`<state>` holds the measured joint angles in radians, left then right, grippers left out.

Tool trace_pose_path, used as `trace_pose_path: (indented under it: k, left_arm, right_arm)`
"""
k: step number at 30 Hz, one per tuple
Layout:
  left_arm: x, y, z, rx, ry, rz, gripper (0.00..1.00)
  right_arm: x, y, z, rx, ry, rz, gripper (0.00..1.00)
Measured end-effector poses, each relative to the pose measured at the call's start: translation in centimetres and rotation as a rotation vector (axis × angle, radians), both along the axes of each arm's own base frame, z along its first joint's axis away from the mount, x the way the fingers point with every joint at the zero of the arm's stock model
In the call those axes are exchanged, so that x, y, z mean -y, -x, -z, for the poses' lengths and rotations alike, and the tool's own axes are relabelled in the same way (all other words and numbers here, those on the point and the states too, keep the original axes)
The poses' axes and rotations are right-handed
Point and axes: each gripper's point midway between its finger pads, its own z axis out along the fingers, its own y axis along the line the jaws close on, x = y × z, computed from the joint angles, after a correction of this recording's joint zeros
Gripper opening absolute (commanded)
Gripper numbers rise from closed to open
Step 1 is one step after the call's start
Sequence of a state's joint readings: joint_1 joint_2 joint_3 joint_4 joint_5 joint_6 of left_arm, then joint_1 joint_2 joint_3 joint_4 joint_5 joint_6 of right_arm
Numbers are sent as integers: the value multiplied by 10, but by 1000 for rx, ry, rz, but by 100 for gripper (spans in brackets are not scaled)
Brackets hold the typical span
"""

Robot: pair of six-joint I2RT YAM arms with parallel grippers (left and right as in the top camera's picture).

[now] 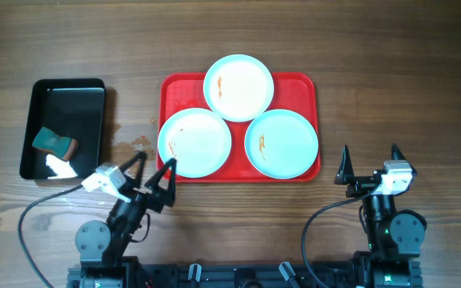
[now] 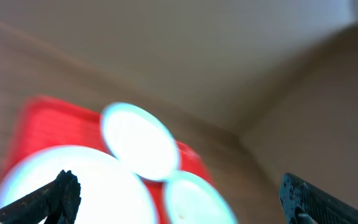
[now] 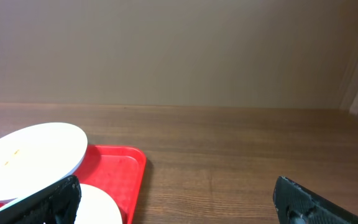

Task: Clean dirty plates on tray and stack at the side
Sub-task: 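Reach the left gripper down to the green sponge in the black tray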

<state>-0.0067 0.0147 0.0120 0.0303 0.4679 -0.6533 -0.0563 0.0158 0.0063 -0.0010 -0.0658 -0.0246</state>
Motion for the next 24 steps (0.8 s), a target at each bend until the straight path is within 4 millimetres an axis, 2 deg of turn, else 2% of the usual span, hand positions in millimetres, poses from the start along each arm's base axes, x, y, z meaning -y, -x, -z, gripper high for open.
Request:
trace_pose_path:
  k: [5,9,11,12,15,19,21,24]
  left_arm:
    - [18,14,-33,95,88,130,100]
    - [18,19,-44,47,73,131,100]
    - [9,21,-50,-40,4,64,100]
    - [2,23,-47,-125,-34,18,100]
    - [-25,28,-51,-332,-142,-132,100]
    - [-58,25,-67,-607,-291,-279,100]
    - [-68,15,-76,-720,-345,-315,100]
    - [-72,-12,-89,-807,-386,-320,100]
  right_arm:
    - [0,0,0,0,0,0,100]
    - [0,0,0,0,0,0,100]
    - [0,0,0,0,0,0,100]
    - [0,0,0,0,0,0,100]
    - [0,0,0,1,0,0,100]
    - [0,0,0,1,0,0,100]
    - [0,0,0,-1,0,0,100]
    - [0,0,0,0,0,0,100]
